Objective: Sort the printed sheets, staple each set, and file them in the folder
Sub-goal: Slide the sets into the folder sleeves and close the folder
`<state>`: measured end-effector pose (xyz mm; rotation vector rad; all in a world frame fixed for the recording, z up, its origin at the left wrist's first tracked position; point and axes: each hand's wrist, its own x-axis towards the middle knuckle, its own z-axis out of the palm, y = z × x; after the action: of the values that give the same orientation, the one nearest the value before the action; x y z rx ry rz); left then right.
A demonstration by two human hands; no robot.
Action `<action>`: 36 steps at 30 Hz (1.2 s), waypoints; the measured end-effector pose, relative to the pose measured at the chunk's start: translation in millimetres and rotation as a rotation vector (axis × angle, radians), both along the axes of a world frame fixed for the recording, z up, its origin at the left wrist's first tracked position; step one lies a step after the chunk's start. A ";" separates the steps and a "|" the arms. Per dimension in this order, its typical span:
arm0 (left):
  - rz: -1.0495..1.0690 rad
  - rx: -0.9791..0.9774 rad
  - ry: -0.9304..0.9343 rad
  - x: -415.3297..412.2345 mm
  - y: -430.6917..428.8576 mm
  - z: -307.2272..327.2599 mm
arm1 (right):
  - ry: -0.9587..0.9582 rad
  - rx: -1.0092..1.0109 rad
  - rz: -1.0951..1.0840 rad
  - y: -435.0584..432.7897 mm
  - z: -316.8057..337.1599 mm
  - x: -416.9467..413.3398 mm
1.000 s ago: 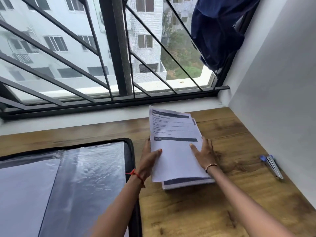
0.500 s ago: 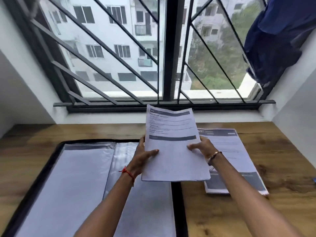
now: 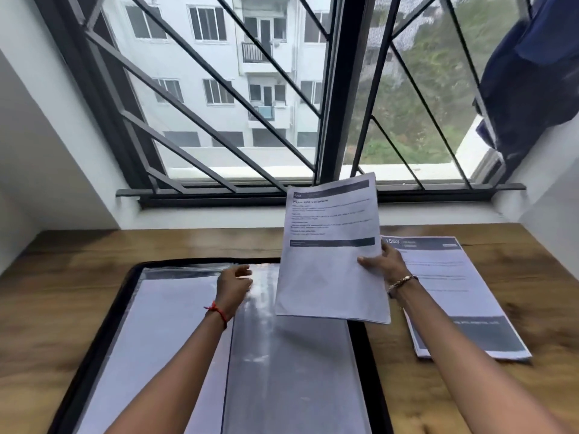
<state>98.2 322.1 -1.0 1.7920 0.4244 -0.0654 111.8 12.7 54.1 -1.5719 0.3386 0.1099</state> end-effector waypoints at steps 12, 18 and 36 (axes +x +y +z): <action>-0.311 0.622 -0.147 31.0 2.8 -22.2 | -0.044 0.064 -0.087 16.6 -16.1 31.3; -0.249 0.689 -0.200 34.8 3.6 -23.2 | -0.053 0.111 -0.128 18.6 -19.9 42.6; -0.280 0.453 -0.485 27.6 21.5 -37.1 | -0.360 -0.268 0.138 84.3 28.7 99.4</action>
<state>125.7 343.6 -38.1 2.2183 -0.1782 0.2863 211.2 97.0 82.8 -1.8414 -0.0410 -0.1174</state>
